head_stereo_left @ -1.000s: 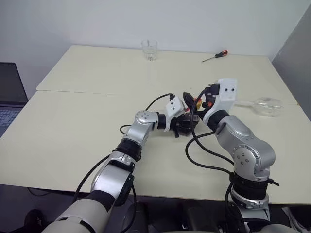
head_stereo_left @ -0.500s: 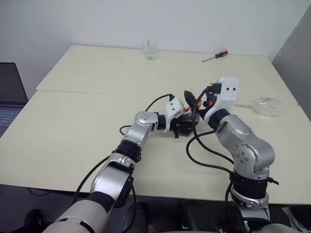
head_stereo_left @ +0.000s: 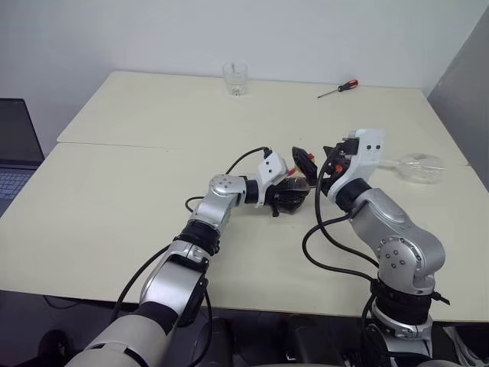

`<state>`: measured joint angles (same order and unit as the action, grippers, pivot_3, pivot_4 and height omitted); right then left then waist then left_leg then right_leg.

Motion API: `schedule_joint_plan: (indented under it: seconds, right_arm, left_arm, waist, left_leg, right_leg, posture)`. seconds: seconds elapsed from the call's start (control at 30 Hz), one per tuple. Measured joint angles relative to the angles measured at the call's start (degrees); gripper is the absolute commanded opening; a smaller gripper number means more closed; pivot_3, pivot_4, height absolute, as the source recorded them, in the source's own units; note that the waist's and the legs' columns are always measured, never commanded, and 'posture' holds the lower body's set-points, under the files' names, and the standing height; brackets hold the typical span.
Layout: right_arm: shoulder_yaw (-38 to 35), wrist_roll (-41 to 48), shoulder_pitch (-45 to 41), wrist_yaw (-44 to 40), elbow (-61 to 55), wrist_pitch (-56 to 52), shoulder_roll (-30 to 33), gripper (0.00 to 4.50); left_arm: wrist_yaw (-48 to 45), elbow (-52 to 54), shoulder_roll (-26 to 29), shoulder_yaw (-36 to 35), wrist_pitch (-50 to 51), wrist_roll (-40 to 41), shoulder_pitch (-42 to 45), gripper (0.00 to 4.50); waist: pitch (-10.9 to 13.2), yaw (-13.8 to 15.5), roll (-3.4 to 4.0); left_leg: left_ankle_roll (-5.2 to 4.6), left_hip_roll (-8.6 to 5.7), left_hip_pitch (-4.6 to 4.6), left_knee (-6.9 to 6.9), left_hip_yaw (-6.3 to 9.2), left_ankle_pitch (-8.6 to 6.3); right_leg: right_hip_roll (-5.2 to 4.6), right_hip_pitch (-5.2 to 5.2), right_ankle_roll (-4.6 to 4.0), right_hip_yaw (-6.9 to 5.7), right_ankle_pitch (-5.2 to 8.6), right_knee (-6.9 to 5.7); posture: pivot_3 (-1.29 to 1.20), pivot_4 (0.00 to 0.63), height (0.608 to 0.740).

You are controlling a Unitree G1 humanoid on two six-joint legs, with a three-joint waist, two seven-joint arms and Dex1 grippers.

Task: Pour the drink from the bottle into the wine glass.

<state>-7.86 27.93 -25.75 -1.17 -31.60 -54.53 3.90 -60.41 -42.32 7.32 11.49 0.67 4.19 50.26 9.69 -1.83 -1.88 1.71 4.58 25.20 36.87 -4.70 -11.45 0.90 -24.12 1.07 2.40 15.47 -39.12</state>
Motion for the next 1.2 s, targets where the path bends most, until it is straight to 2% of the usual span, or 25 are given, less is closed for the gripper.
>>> schedule_joint_plan:
  seconds: [0.33, 0.43, 0.67, 0.7, 1.03, 1.2]
  right_arm:
    - [-0.41, 3.07, 2.86, -0.04, -3.38, -2.18, 1.91, 4.5]
    - [-0.41, 4.48, 3.37, -0.13, -4.1, -2.54, 2.44, 3.89]
    - [0.46, 7.02, 3.38, -1.18, -4.7, -2.64, 2.53, 1.36]
    - [0.48, 7.08, 3.39, -1.18, -4.72, -2.64, 2.7, 1.17]
    - [0.48, 8.02, 3.98, -1.57, -5.22, -2.57, 4.44, 1.17]
    - [0.59, 10.56, 3.83, -11.75, -3.39, -0.97, 14.28, 1.17]
  left_arm:
    - [-0.03, 0.37, 0.27, 0.08, 0.28, -0.06, -0.52, 0.79]
    - [-0.04, 0.38, 0.36, 0.08, 0.28, -0.06, -0.52, 0.79]
    - [0.04, 0.37, 0.32, 0.1, 0.28, -0.11, -0.52, 0.79]
    - [0.04, 0.37, 0.33, 0.11, 0.28, -0.13, -0.52, 0.79]
    - [0.08, 0.37, 0.13, 0.43, 0.28, -0.19, -0.52, 0.79]
    - [-1.07, 0.37, -0.05, 0.62, 0.11, -0.18, -0.52, 0.79]
  waist:
    - [0.0, 0.0, 0.0]
    - [0.0, 0.0, 0.0]
    - [0.0, 0.0, 0.0]
    - [0.0, 0.0, 0.0]
    - [0.0, 0.02, 0.0]
    - [0.0, 0.06, 0.0]
  left_leg:
    - [0.0, 0.0, 0.0, 0.01, 0.01, 0.0]
    - [0.0, 0.0, -0.01, 0.01, 0.01, 0.0]
    - [0.0, 0.0, 0.0, 0.01, 0.01, 0.0]
    - [0.0, 0.0, 0.0, 0.01, 0.01, 0.0]
    - [0.0, 0.0, 0.0, 0.02, 0.02, 0.0]
    - [-0.01, -0.03, 0.0, 0.04, -0.01, 0.0]
  right_leg:
    - [0.0, 0.0, 0.01, 0.0, 0.01, -0.02]
    - [0.0, 0.0, 0.01, 0.01, 0.01, -0.02]
    - [0.0, 0.01, 0.02, 0.01, 0.01, 0.0]
    - [0.0, 0.01, 0.02, 0.0, 0.01, 0.0]
    - [0.0, 0.02, 0.02, 0.0, 0.01, -0.01]
    - [-0.01, 0.04, 0.03, 0.01, 0.01, 0.02]
  posture:
    - [0.0, 0.15, 0.74]
    - [0.0, 0.15, 0.74]
    - [0.0, 0.15, 0.74]
    - [0.0, 0.15, 0.74]
    - [0.0, 0.15, 0.74]
    - [0.0, 0.15, 0.74]
